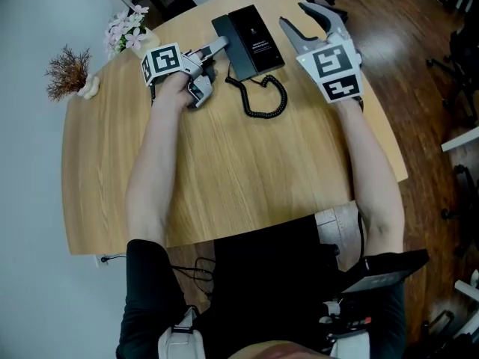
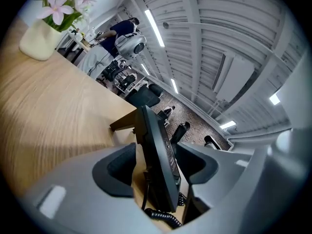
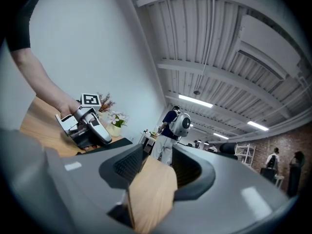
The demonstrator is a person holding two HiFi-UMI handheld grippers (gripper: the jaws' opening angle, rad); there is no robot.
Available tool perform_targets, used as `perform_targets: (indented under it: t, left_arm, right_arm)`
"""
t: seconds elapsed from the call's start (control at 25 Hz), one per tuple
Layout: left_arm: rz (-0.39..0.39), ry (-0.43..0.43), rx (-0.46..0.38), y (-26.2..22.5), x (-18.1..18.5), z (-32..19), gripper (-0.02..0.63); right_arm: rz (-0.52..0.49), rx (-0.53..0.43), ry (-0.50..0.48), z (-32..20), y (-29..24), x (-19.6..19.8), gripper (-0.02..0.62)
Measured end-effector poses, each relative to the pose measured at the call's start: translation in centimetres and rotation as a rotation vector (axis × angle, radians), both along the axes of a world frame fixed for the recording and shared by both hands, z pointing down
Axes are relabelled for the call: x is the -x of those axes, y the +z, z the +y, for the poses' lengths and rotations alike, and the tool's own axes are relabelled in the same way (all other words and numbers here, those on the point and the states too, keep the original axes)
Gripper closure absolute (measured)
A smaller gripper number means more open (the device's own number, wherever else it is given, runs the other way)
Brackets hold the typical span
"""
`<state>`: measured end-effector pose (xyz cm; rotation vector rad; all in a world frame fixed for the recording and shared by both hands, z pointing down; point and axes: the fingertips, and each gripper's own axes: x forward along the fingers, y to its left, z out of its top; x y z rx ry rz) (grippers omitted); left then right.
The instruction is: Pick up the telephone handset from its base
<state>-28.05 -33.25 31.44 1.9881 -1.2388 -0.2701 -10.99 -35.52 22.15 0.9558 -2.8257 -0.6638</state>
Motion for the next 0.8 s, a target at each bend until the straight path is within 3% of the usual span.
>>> perform_targets:
  t: [0.32,0.56,0.8]
  left_arm:
    - [-0.039,0.019,0.056,0.7,-1.4,-0.5,0.383]
    - [-0.077,0.038,0.045,0.7,-2.0,-0.4,0.479]
    - [-0.101,0.03,0.035,0.7,-2.1,-0.6,0.483]
  right_arm:
    - [0.017,0.001,-0.004,0.1,0.3,0.2,0.41]
    - [0.018,0.01,-0.008,0.0,0.3,0.4,0.41]
    - [0.034,0.009,-0.017,0.2,0.6,0.6,0.413]
